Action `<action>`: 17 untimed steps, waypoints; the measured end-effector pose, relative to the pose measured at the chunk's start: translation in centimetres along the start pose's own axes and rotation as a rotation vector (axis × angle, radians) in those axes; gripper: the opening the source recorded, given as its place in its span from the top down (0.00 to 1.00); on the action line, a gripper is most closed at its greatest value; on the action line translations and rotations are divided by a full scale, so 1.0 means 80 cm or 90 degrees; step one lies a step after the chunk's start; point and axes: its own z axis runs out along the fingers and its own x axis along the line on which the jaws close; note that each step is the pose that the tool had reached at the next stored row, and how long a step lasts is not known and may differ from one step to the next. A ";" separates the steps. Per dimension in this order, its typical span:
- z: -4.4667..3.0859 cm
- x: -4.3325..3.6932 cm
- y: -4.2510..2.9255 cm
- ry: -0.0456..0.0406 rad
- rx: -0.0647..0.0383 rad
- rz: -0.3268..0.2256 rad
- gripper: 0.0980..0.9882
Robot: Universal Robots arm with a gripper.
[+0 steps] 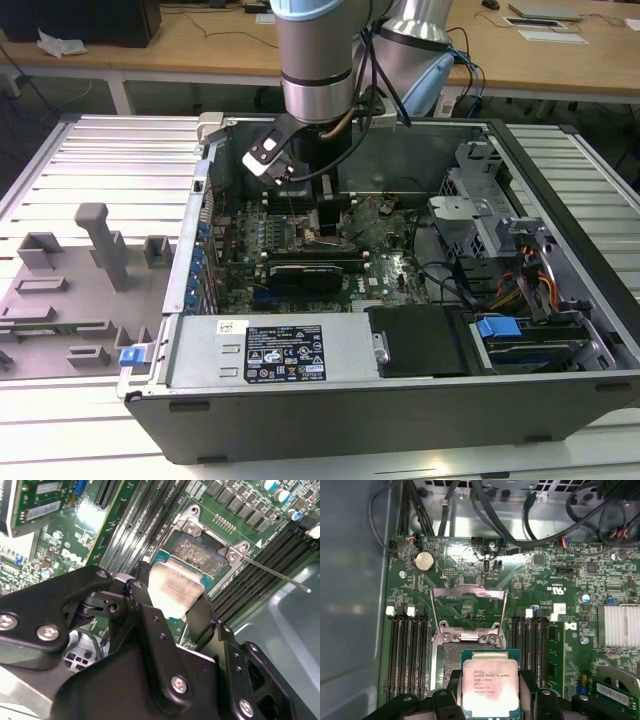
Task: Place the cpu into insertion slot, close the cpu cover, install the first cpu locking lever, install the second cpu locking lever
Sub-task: 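Place the cpu into insertion slot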
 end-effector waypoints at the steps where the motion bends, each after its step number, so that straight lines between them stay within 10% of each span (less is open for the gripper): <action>1: 0.0022 0.001 -0.0003 -0.0001 0.000 0.000 0.50; 17: 0.0313 0.019 -0.0061 -0.0031 0.000 0.024 0.50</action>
